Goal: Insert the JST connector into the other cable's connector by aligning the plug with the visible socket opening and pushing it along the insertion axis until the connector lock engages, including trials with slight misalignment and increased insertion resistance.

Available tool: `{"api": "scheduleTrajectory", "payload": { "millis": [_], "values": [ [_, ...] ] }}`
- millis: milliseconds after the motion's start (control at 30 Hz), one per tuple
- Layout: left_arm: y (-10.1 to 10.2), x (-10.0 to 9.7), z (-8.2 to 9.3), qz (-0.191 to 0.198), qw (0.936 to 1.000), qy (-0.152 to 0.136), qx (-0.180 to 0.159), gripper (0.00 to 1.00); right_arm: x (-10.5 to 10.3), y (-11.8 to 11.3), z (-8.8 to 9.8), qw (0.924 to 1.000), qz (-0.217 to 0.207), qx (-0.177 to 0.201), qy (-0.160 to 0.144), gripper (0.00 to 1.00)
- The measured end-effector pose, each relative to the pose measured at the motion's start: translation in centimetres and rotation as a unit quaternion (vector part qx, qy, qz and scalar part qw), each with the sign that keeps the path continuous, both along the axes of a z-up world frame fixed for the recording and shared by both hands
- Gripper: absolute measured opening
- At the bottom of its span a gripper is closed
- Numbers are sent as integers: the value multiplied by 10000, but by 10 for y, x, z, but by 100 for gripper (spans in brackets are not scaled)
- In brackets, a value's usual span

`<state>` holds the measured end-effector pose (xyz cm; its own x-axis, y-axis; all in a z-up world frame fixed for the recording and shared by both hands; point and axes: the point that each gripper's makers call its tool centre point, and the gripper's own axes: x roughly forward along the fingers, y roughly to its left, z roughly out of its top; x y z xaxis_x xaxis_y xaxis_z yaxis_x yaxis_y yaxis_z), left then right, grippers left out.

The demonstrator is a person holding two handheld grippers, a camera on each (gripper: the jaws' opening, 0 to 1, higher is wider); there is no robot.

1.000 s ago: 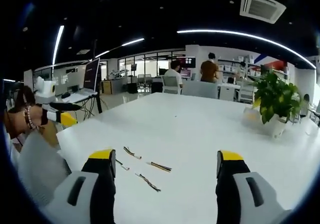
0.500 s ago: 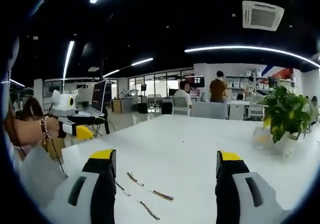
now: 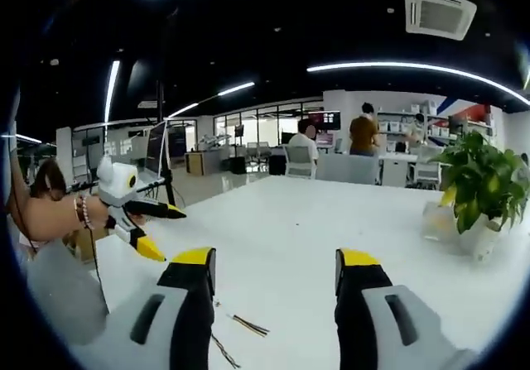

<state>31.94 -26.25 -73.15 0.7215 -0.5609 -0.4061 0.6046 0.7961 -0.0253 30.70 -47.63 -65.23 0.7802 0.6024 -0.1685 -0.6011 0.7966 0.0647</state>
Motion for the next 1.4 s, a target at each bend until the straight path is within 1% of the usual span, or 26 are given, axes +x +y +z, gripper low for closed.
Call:
{"api": "scheduleTrajectory", "payload": {
  "millis": [67,133,167,300,433,500,533,600,633,700,733,800,833,867,900,933,967,1000,1067,1133,1167,1200,1233,1267,1333,1400],
  "values": [
    [-2,7,-5,-39,10000,17,11,99,15,0,3,9997,-122,227,11,54],
    [-5,13,-16,-34,9997,224,13,99,31,2,3,9992,-191,351,31,50],
    [-8,15,-22,-23,9993,366,9,99,38,7,4,9992,-152,369,-6,48],
    [-21,25,-32,-222,9987,446,-110,99,56,24,10,9977,52,601,-317,44],
    [-18,36,-44,-214,9982,543,-150,99,70,30,-9,9987,93,478,-181,46],
    [-15,39,-49,-236,9983,520,-84,99,73,36,-21,9989,234,400,-101,45],
    [-15,39,-49,-255,9984,506,-59,99,73,40,-28,9987,422,270,-110,44],
    [-15,39,-56,-387,9979,525,-21,99,70,50,-40,9963,819,-60,-239,38],
    [-17,36,-63,-490,9964,698,-28,99,68,54,-45,9945,991,-200,-260,34],
    [-20,34,-70,-611,9953,751,25,99,64,62,-61,9901,1301,-506,-166,30],
    [-23,32,-73,-733,9945,743,49,99,61,67,-65,9881,1454,-475,-148,31],
    [-29,28,-76,-937,9930,718,-17,99,52,80,-71,9818,1893,-138,-10,30],
    [-31,27,-76,-988,9927,693,-78,99,43,86,-79,9744,2244,-135,79,27],
    [-34,25,-76,-1138,9918,574,-95,97,39,86,-87,9713,2358,-258,176,24],
    [-35,23,-77,-1243,9910,498,-80,91,36,86,-100,9687,2423,-469,281,23],
    [-37,19,-80,-1305,9902,490,-99,88,33,86,-107,9675,2448,-533,354,25],
    [-38,17,-81,-1374,9894,454,-112,86,30,87,-113,9661,2485,-546,441,27],
    [-40,13,-82,-1472,9882,393,-160,82,23,90,-120,9619,2629,-527,538,28],
    [-38,11,-86,-1492,9879,386,-200,74,16,92,-127,9570,2778,-586,598,26],
    [-38,14,-90,-1461,9887,321,-135,73,8,93,-142,9482,3010,-750,689,22],
    [-38,15,-92,-1456,9889,292,-85,72,7,94,-145,9465,3053,-771,702,20],
    [-39,12,-93,-1530,9877,307,-96,67,3,97,-149,9440,3118,-754,773,20],
    [-45,7,-91,-1747,9841,214,-220,61,1,98,-153,9420,3157,-791,816,21],
    [-48,6,-89,-1816,9828,146,-302,57,-1,98,-156,9398,3200,-858,844,20],
    [-51,3,-91,-1879,9815,161,-327,52,-5,98,-165,9340,3302,-1006,926,20],
    [-57,-1,-94,-2098,9773,138,-265,48,-7,98,-172,9313,3334,-1086,986,19]
  ]
}}
